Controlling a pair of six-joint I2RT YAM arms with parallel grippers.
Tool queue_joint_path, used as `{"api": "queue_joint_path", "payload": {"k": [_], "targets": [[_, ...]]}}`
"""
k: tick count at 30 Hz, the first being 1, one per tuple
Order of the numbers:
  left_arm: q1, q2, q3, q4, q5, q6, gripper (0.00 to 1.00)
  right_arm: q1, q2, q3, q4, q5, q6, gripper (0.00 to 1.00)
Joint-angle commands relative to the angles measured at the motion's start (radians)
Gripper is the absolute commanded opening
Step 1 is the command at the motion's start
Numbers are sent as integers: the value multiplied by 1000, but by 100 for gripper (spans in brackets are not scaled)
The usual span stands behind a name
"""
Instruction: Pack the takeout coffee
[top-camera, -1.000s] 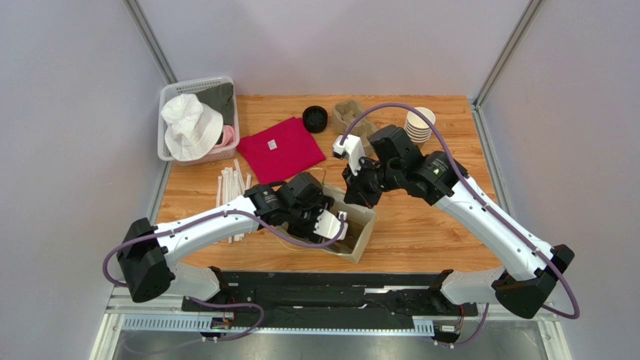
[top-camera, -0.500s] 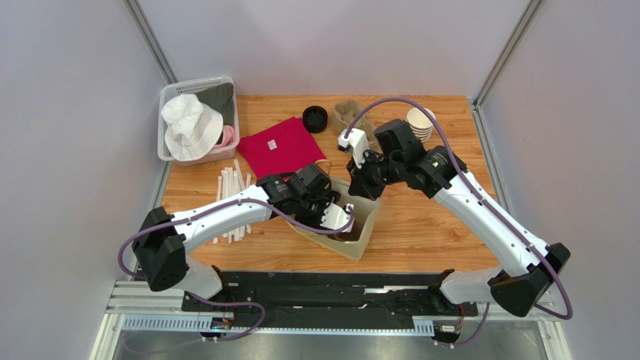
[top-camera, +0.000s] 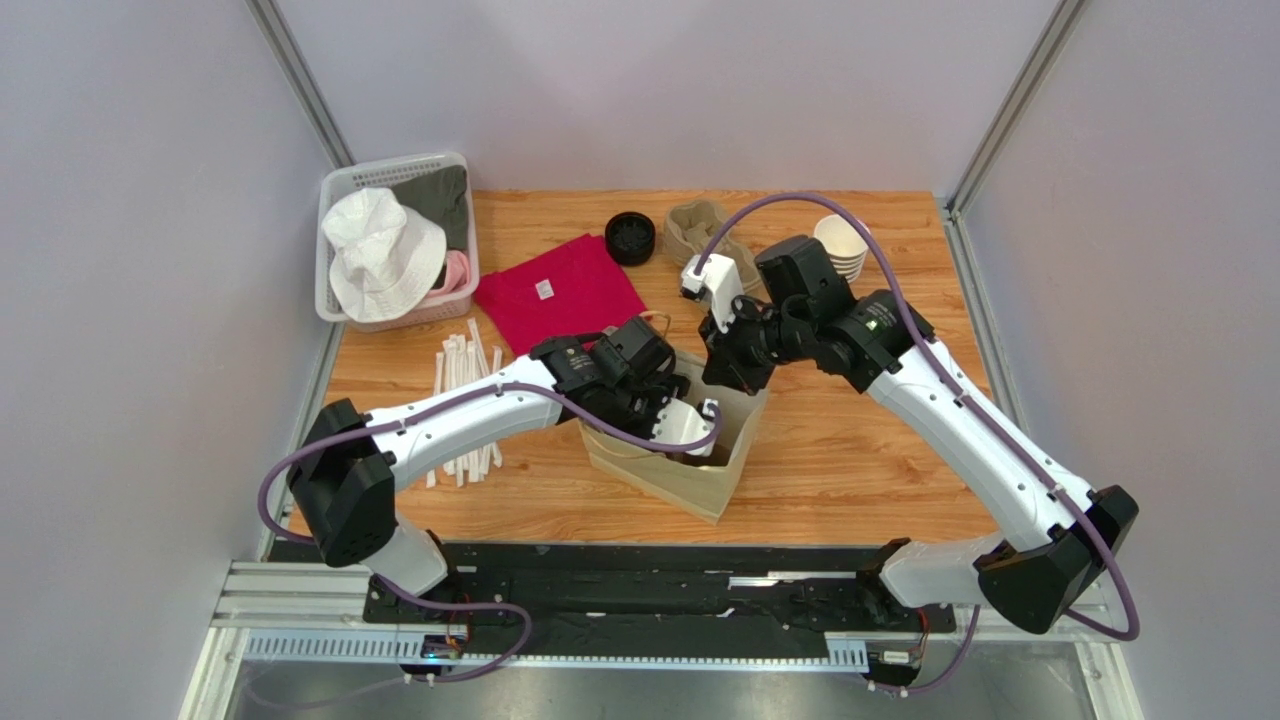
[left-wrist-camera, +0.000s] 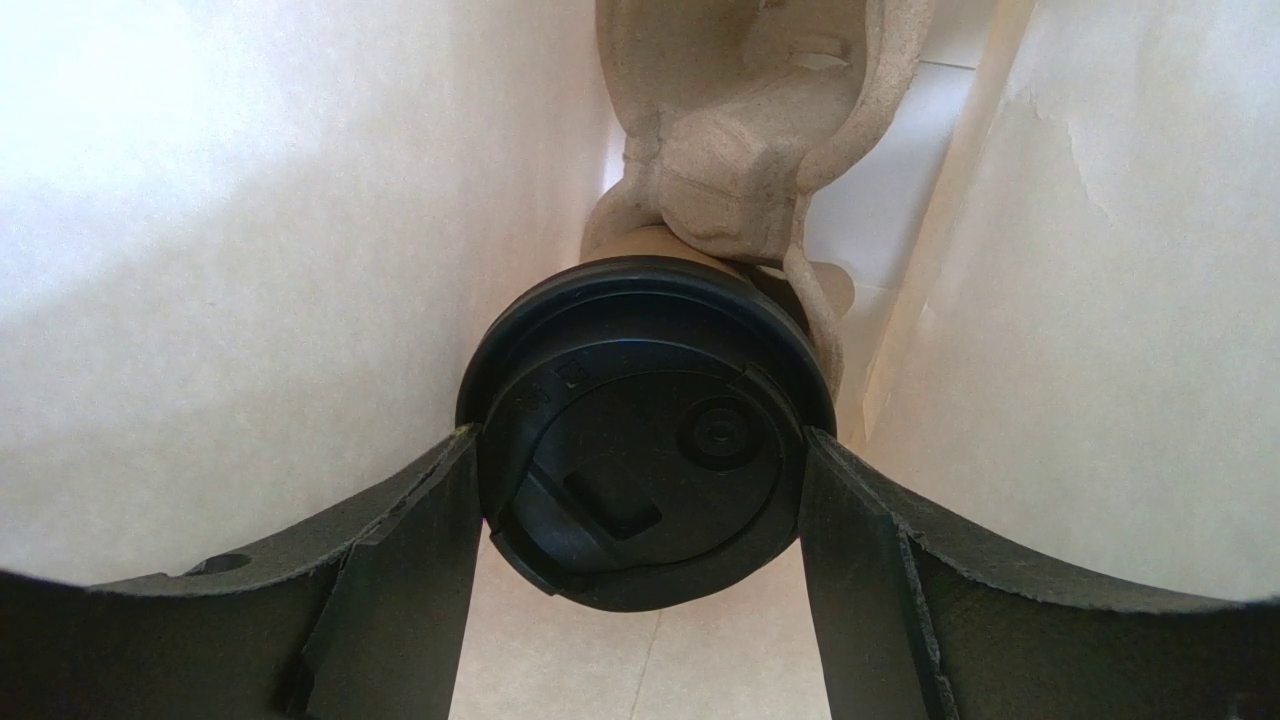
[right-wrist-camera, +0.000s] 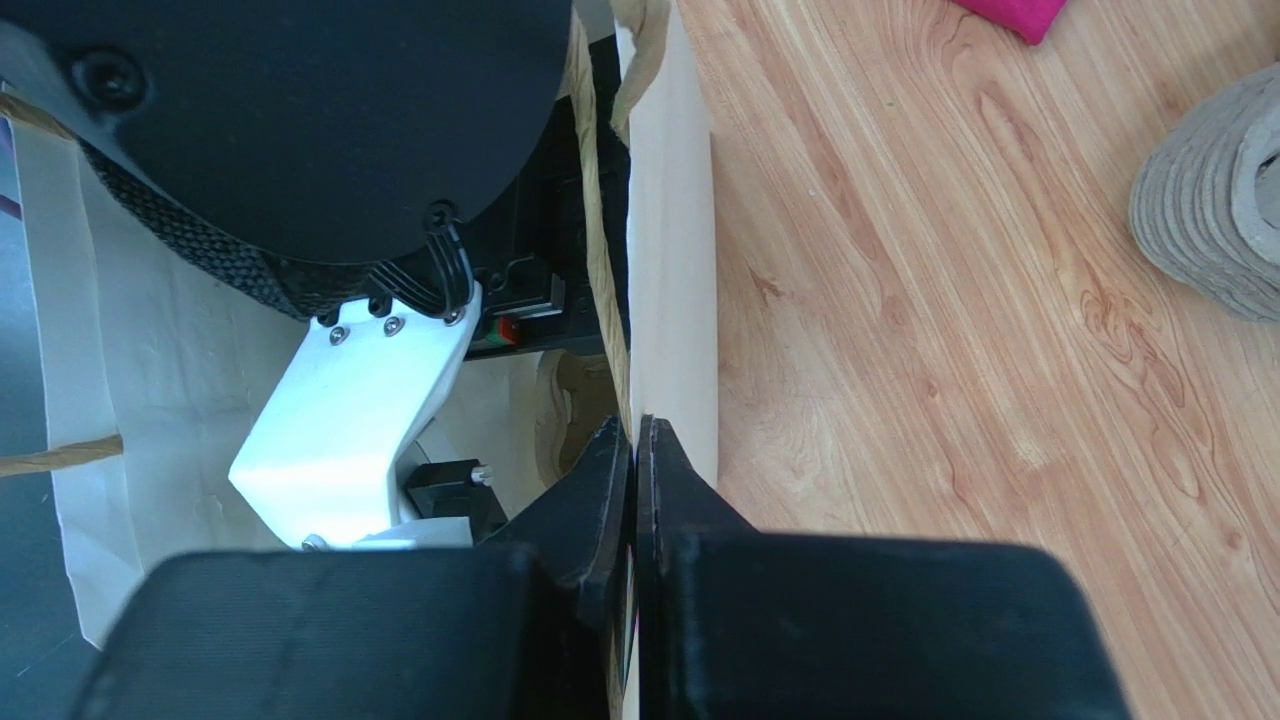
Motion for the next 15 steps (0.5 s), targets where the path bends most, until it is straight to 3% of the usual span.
{"api": "queue_joint_path", "payload": {"k": [1, 15], "targets": [[5, 154, -130, -65, 29, 9, 0, -29, 11, -4, 46, -42, -23, 0], [1, 37, -119, 80, -87, -115, 0, -46, -81, -25, 142, -99, -54, 0]]}}
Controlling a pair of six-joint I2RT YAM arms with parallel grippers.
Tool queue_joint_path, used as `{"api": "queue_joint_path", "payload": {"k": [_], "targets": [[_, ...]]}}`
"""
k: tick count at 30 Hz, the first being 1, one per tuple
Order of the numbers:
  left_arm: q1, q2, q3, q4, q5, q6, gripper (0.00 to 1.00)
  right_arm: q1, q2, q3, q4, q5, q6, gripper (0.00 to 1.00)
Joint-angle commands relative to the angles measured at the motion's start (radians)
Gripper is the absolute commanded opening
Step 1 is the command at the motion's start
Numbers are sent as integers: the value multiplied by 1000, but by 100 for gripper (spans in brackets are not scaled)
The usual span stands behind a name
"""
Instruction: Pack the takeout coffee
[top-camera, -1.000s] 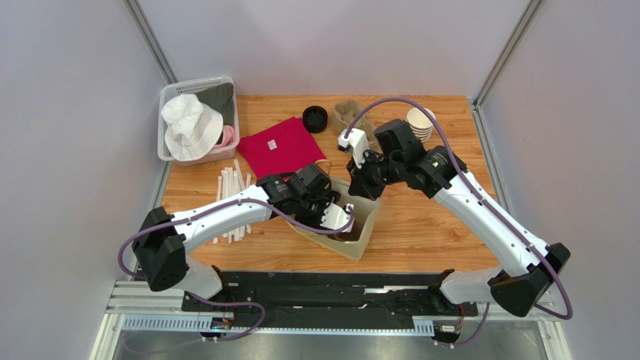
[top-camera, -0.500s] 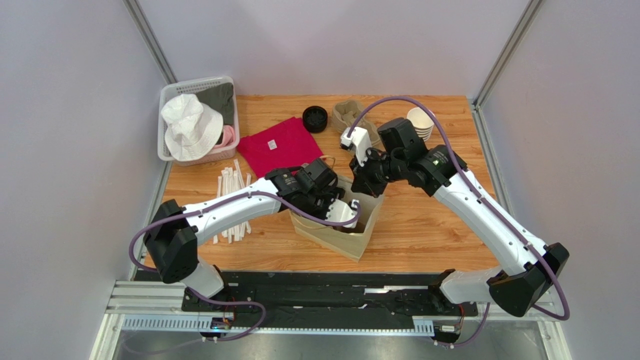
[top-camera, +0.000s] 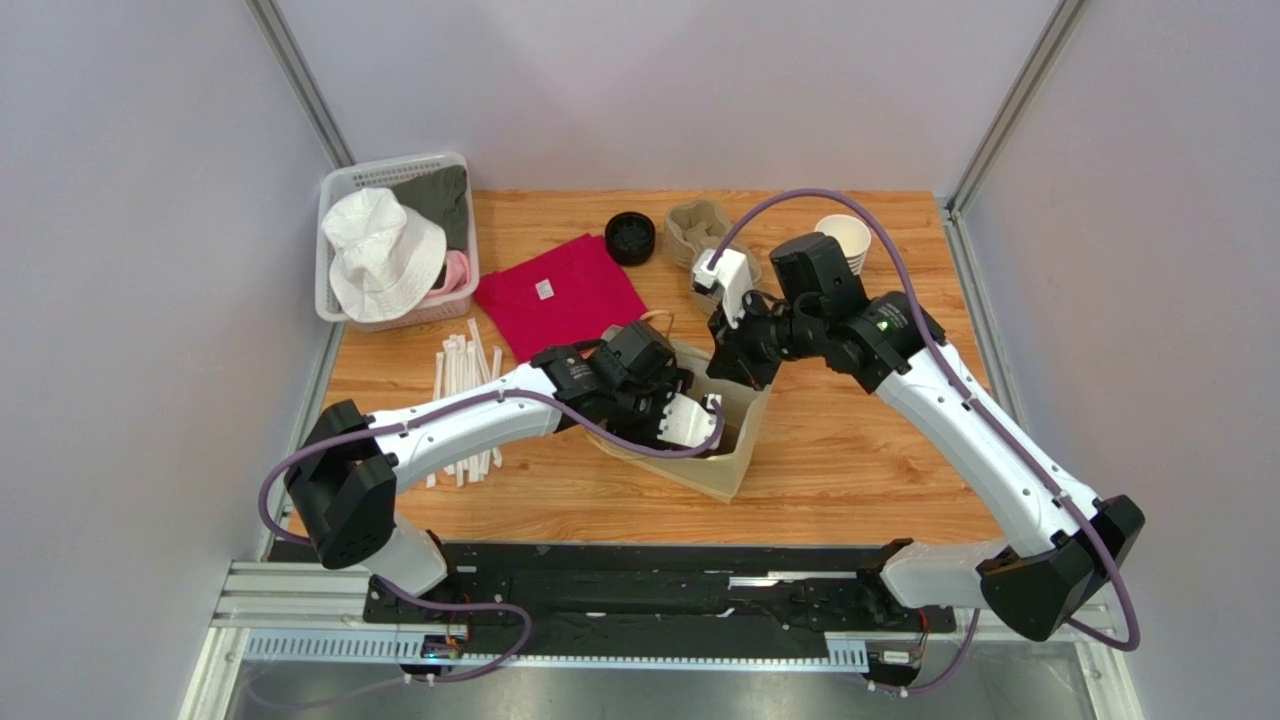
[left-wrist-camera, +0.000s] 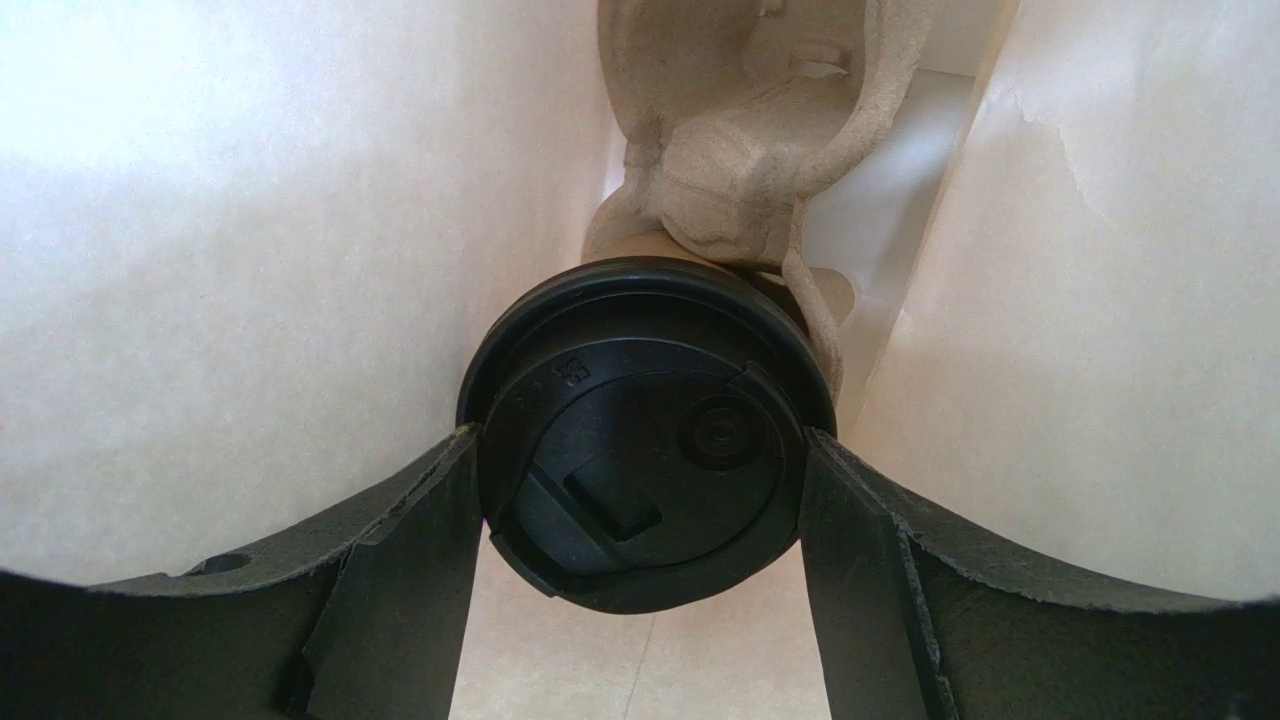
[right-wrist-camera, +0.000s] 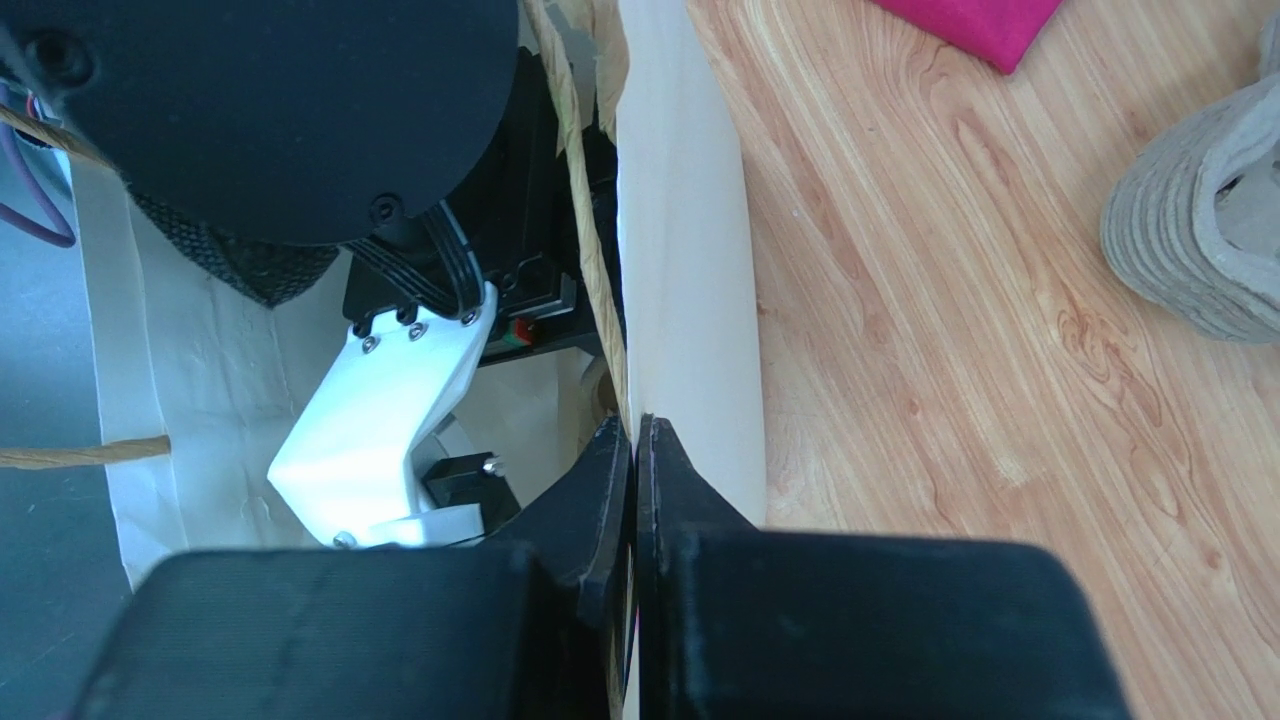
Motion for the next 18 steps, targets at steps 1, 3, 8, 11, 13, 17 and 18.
{"api": "queue_joint_path", "payload": {"k": [1, 3, 8, 11, 13, 17, 18], "targets": [[1, 42, -70, -53, -45, -82, 0, 8, -70, -6, 109, -33, -33, 0], [-6, 6, -86, -24, -72, -93, 0, 26, -89, -26, 123, -12, -56, 0], [-22, -88, -168, 102, -111, -99, 0, 106, -196, -124, 204, 137, -109, 0], [-29, -133, -209, 171, -144, -101, 0, 158, -256, -200, 283, 250, -152, 0], [-31, -163, -226, 219, -155, -102, 0, 190, -277, -245, 330, 319, -174, 0], [-32, -222, -281, 289, -164, -107, 0, 241, -313, -289, 376, 416, -203, 0], [-32, -241, -289, 303, -164, -108, 0, 250, -323, -299, 401, 434, -209, 0]]}}
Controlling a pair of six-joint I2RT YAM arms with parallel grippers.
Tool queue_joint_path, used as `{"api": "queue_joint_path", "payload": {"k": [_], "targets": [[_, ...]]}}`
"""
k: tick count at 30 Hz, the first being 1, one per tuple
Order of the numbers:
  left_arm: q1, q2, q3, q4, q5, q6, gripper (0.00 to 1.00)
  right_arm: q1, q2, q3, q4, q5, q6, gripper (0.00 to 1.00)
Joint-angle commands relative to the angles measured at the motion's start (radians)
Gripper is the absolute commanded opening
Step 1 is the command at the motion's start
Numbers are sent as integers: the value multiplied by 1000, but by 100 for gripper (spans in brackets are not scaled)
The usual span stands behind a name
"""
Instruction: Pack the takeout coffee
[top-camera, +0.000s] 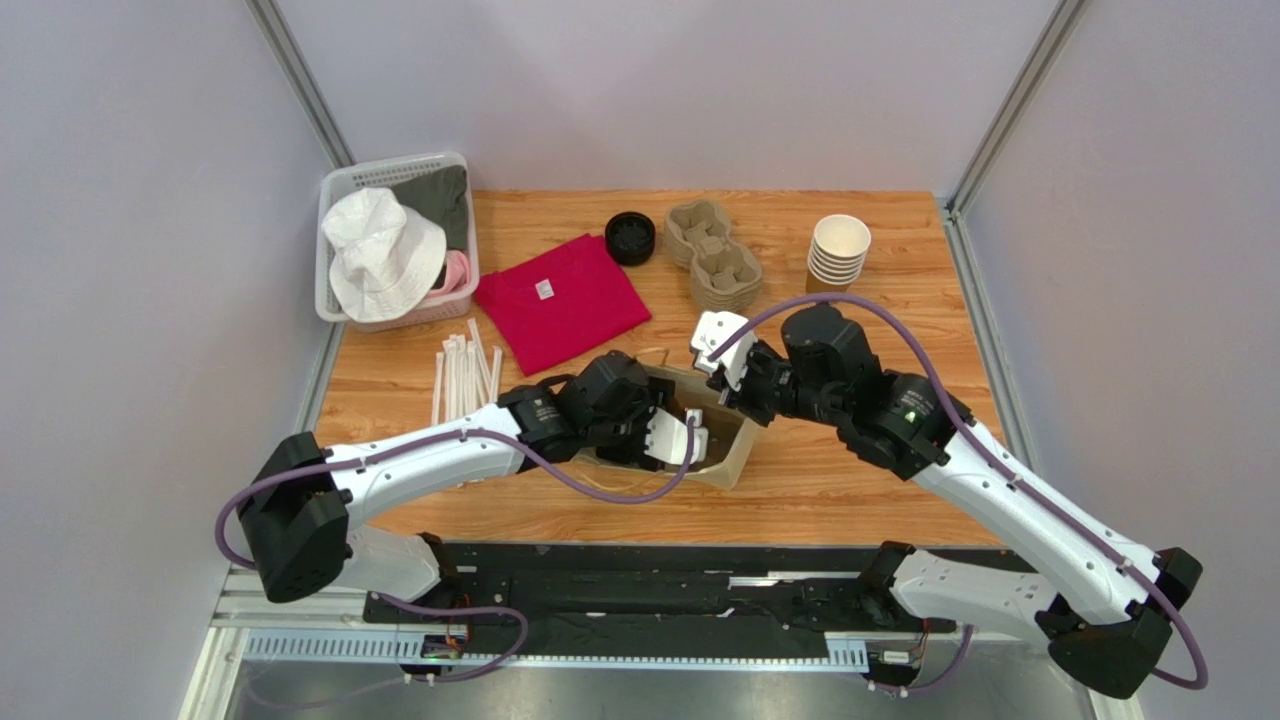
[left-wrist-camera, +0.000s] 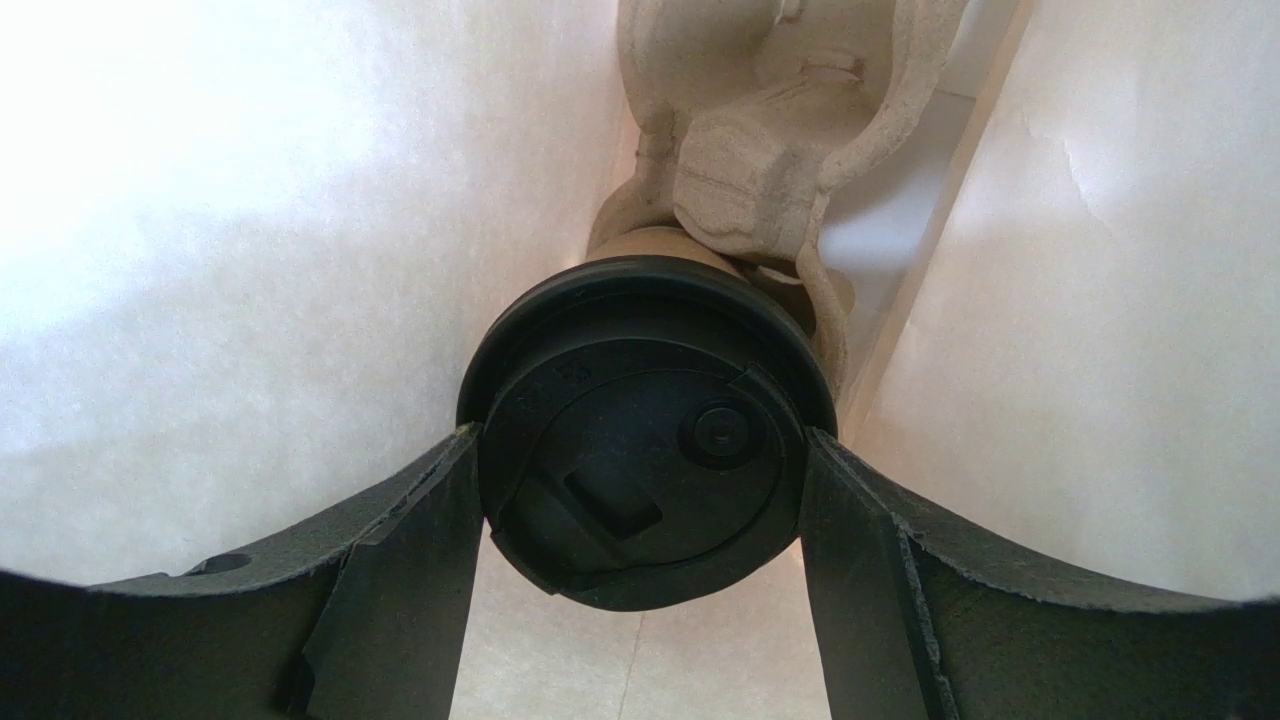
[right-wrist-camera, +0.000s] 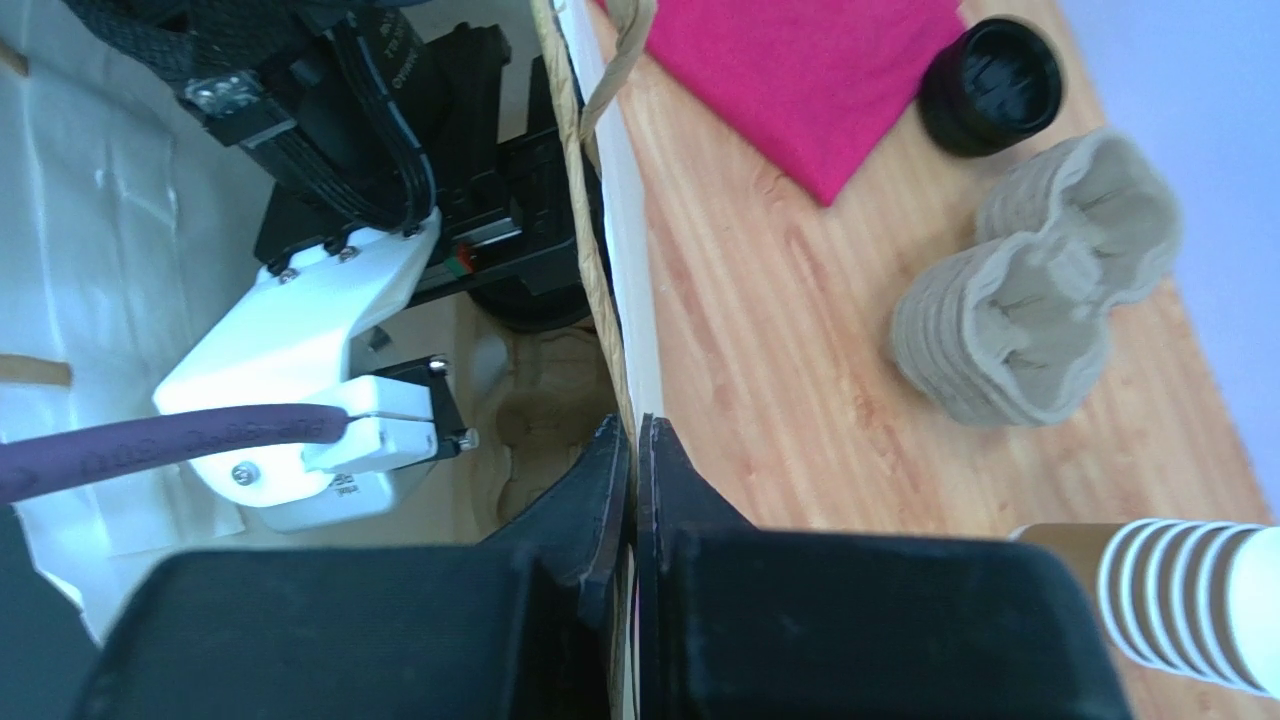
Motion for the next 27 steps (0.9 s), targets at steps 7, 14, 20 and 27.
{"api": "queue_joint_path", "payload": {"k": [7, 14, 20, 27], "targets": [[-8, -48, -87, 62, -57, -47, 0, 41, 36, 77, 8, 110, 16, 18], [-14, -40, -120, 82, -51, -47, 0, 21, 79, 137, -180, 3, 21, 52], [-17, -37, -133, 102, -55, -50, 0, 19, 120, 153, -208, 67, 16, 48], [-17, -39, -97, 108, -74, -75, 0, 21, 100, 167, -132, 132, -8, 0]]}}
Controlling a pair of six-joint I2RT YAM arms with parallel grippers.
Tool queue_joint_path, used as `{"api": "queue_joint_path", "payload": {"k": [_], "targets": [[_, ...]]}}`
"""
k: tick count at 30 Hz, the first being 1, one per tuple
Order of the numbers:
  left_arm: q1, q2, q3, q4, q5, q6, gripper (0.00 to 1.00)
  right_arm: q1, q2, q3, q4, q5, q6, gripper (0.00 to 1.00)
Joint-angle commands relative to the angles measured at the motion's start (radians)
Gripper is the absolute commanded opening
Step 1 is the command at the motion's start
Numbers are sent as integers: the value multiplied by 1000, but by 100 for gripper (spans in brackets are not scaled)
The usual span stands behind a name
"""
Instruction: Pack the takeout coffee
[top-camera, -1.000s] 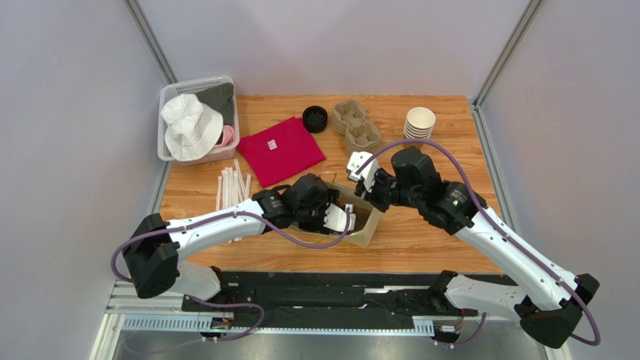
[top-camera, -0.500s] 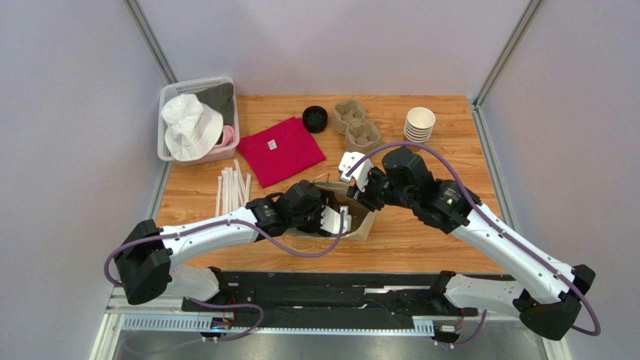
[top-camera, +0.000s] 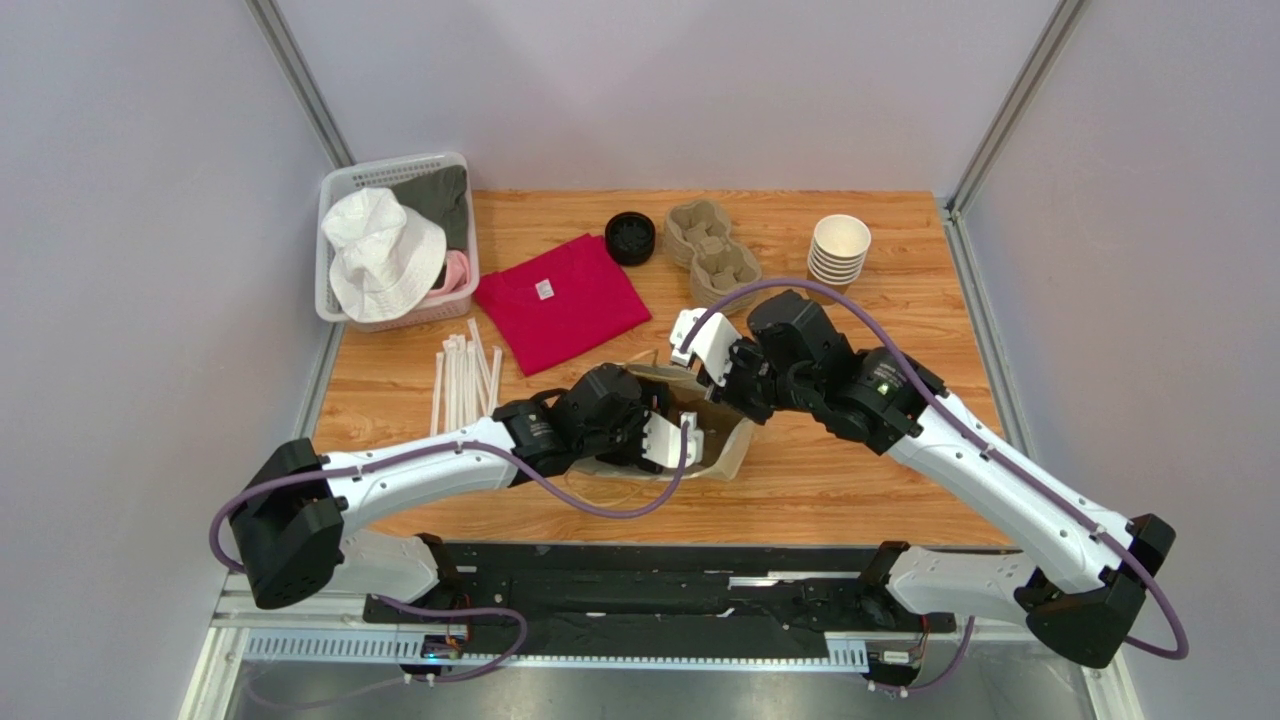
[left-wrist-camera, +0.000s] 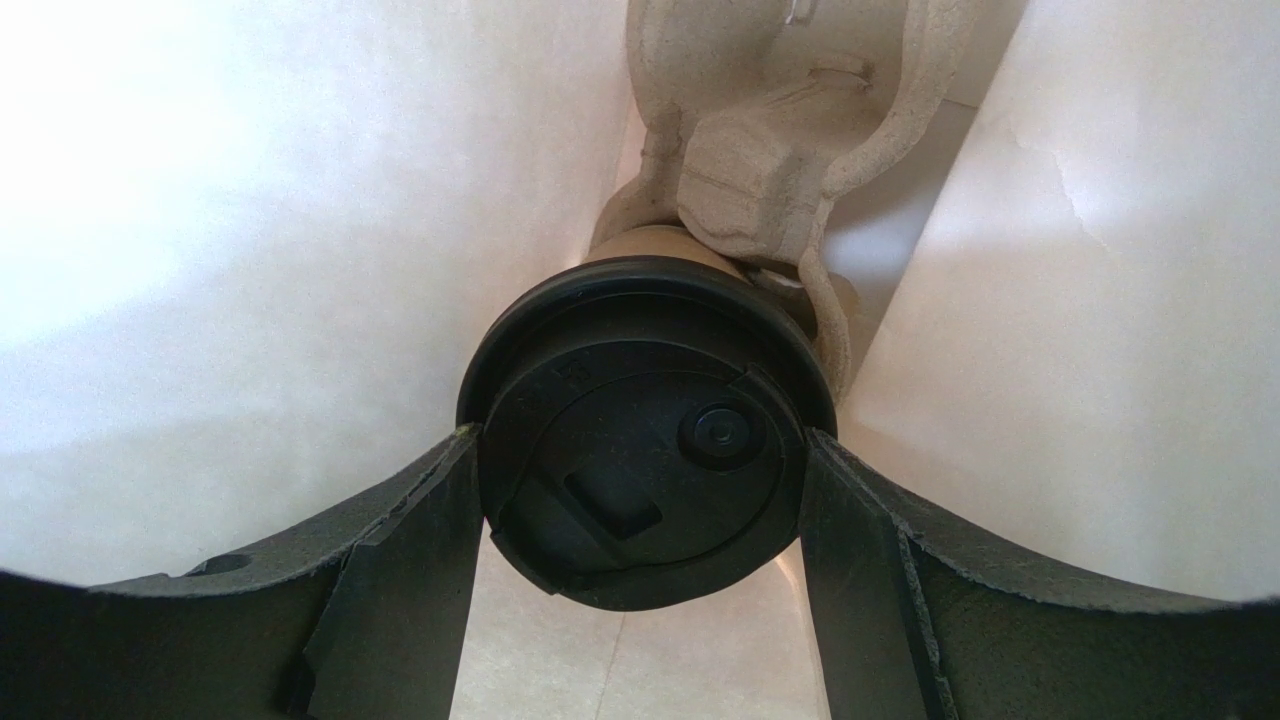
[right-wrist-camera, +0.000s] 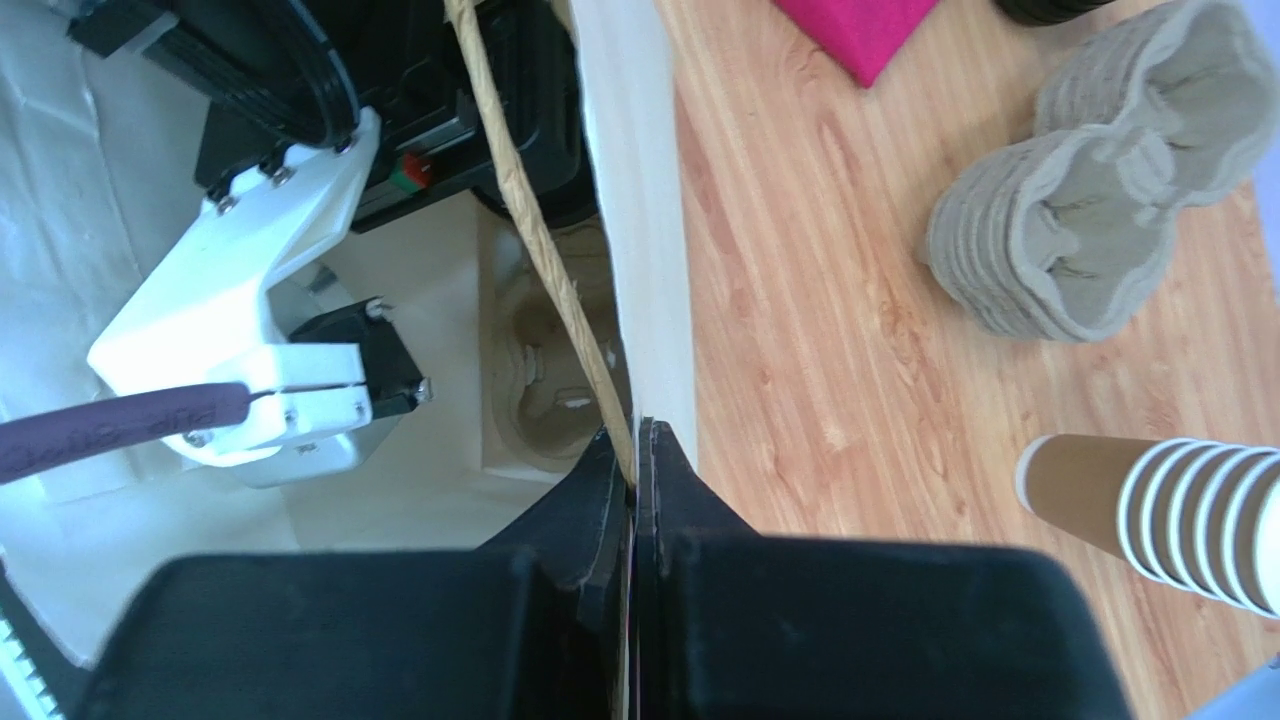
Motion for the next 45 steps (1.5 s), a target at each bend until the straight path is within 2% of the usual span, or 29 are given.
{"api": "queue_joint_path", "payload": {"k": [1, 12, 21, 38, 41, 45], "targets": [[0, 4, 27, -34, -4, -59, 0, 0, -31, 48, 73, 63, -19, 0], [0, -74, 100, -41, -41, -108, 0, 130, -103, -31, 220, 252, -116, 0], [0, -93, 103, -60, -59, -132, 0, 159, -98, -40, 240, 290, -143, 0], [72, 58, 84, -93, 7, -116, 0, 161, -106, -35, 214, 209, -116, 0], [75, 73, 79, -67, -4, -107, 0, 152, -97, -31, 191, 168, -94, 0], [77, 49, 38, 18, -12, -70, 0, 60, -38, 38, 118, 18, -24, 0]]}}
